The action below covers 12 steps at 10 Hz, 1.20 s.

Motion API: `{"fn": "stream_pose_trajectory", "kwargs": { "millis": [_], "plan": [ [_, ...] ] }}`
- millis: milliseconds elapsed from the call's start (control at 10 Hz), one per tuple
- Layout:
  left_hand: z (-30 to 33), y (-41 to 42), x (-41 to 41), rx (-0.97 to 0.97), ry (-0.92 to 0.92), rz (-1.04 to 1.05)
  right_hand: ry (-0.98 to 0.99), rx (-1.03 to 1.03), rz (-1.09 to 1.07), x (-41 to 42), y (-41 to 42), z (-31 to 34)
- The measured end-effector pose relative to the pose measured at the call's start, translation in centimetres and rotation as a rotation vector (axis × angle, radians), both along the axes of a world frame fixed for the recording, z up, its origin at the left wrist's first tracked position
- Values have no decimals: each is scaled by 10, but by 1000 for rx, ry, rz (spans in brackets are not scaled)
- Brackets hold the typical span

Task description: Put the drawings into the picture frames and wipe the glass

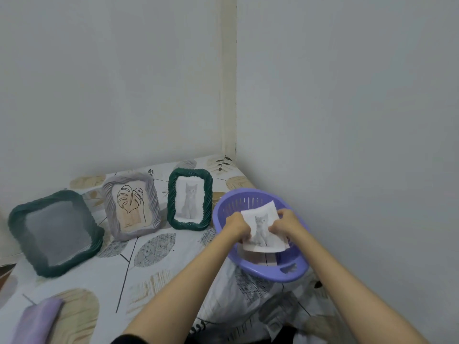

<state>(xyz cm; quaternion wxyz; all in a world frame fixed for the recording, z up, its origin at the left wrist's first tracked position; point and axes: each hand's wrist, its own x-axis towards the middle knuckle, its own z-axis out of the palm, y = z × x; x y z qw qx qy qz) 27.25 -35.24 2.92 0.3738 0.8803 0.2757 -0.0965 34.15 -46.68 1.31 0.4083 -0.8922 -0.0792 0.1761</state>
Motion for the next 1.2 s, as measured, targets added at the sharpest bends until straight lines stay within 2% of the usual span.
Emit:
{"fn": "stream_pose_trajectory", "kwargs": {
  "millis": [100,200,300,400,500,600,700,800,900,1100,1200],
  "plan": [
    [-1,-3,5,76,166,-53,73,-216,97,1,0,-7],
    [-6,-3,10,76,208,-26,150,-331,133,-2,0,-9],
    [-9,-4,13,-9,252,-38,193,-346,150,-4,2,-11],
    [-12,-4,14,-25,252,-45,163,-241,121,0,4,-13],
    [-14,-4,13,90,124,-87,-83,-197,74,-1,0,-12],
    [-18,-2,-9,346,-191,-76,-522,-219,-3,-13,-16,-13],
    [-24,9,-36,496,-355,99,-480,-398,-77,-16,-33,-17],
    [-31,22,-44,104,-247,223,-305,-188,-34,-14,-41,-18],
    [-36,27,-42,-48,-262,223,-333,-92,-47,-14,-43,-11],
    [-30,31,-62,-136,-324,201,-324,-94,-57,-12,-44,-14],
    [-32,36,-101,-185,-372,261,-477,-160,-168,-14,-50,-26]
  ]
}}
